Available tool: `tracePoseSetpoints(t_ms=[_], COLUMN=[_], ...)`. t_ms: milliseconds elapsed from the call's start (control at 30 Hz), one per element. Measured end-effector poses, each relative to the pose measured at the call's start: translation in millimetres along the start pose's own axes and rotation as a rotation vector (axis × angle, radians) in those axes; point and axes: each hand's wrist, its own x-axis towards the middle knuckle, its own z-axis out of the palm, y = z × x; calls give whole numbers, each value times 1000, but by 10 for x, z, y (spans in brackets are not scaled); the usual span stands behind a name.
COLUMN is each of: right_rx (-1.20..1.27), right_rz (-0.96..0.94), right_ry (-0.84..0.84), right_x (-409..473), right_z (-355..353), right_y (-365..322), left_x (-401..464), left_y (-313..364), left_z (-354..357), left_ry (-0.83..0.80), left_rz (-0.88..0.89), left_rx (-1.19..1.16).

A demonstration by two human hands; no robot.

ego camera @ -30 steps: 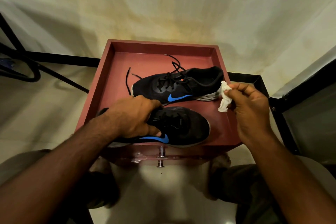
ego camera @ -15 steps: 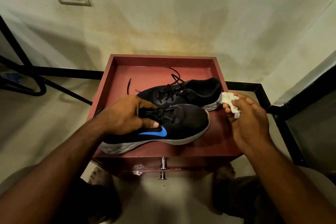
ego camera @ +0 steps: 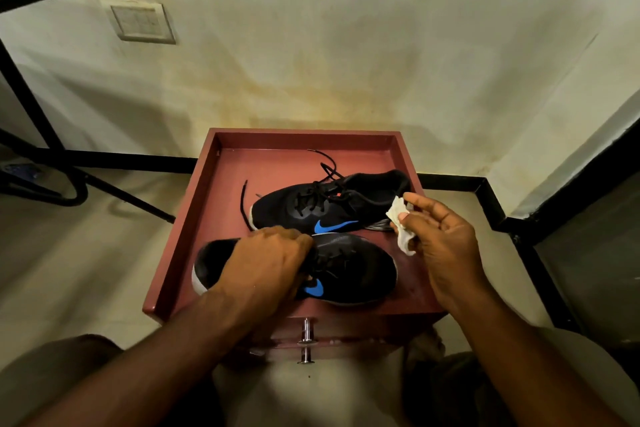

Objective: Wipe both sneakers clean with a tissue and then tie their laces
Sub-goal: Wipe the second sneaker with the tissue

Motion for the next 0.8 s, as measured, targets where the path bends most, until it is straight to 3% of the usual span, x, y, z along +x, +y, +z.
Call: tracePoseSetpoints(t_ms=[100,300,467,533,667,800], right_rx=[-28,-75,-244,-324,-428,-613], right_rz=[-6,-42,-161,-200,-258,-441], right_ry=[12,-23,-64,-52,-52,-52], right_x=[17,-56,-236,-330,-543,-870], right_z=[-9,98,79,60,43,47], right_y=[-1,-36,-88,-102,-219,-291], left_x=[-49,-318,-575,-587,-499,-473], left_y=[58,248,156,99,30,-79], left_z=[86,192,77,22,-18,22], left_ry=[88,109,72,72,47,-77], left_rz=[85,63,3,-2,-53,-82], left_rx=[12,12,-359,-405,-73,-65])
